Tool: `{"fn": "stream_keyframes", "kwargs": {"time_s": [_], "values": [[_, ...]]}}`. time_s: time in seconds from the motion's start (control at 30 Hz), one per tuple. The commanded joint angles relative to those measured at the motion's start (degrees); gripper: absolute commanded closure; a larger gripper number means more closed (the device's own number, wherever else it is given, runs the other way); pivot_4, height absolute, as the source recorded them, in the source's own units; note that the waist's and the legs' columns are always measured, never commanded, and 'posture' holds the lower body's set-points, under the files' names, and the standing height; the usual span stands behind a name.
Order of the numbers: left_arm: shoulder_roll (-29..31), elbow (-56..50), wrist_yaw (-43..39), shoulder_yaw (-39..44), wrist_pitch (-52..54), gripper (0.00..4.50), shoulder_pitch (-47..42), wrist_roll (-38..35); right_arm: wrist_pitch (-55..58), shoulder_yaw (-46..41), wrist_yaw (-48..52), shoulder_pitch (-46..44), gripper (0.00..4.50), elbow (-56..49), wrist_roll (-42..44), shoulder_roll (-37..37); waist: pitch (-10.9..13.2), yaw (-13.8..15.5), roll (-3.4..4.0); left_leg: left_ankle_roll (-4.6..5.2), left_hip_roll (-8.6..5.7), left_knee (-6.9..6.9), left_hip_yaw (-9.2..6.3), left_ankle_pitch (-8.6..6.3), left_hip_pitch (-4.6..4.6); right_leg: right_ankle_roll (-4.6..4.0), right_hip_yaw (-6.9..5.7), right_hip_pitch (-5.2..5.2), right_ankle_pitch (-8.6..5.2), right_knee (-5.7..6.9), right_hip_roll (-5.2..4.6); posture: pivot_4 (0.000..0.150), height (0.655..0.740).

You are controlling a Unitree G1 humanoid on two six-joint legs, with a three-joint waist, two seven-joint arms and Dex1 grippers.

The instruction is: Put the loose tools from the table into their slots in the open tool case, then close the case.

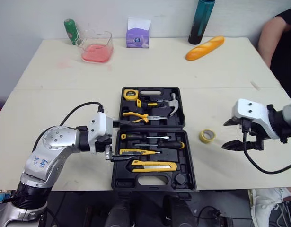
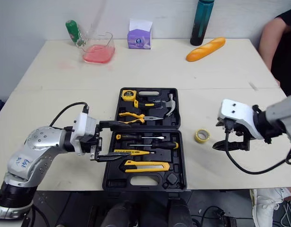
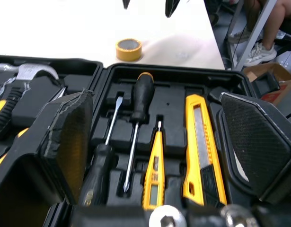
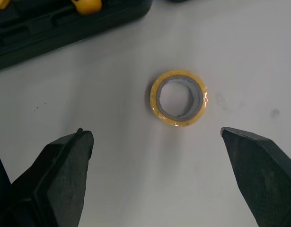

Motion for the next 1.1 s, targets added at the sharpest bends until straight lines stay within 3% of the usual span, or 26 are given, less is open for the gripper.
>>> {"fn": "stream_keyframes", "kwargs": {"time_s": [0.03,0.3,1.1], "values": [[-0.2,-2.3,0.0,0.0,-1.1,0.01,0.0,0.3,0.5,3.3,4.6,-4.9,0.00,0.3,-3.9,0.5,0.0,0.0,0.00,-0.01,0.01,0.01,0.00,0.00,0.00,0.00,0.00,-0.01,0.00,0.01,0.01,0.150,0.7400],[-0.6,-3.2,1.4,0.4,-1.7,0.01,1.9,1.4,0.2,7.6,8.0,-8.5,0.00,0.1,-8.5,4.5,0.0,0.0,0.00,-0.01,0.01,0.03,0.01,0.02,-0.02,0.00,-0.01,-0.02,0.00,0.13,0.02,0.150,0.7400],[-1.1,-6.0,4.3,-0.4,-0.1,0.01,2.8,2.1,-7.4,11.5,8.7,-7.9,0.00,8.6,-20.1,13.2,0.0,-0.1,-0.01,0.00,0.03,0.61,-0.01,0.01,-0.05,-0.01,0.07,-0.02,-0.01,0.66,0.00,0.150,0.7400]]}}
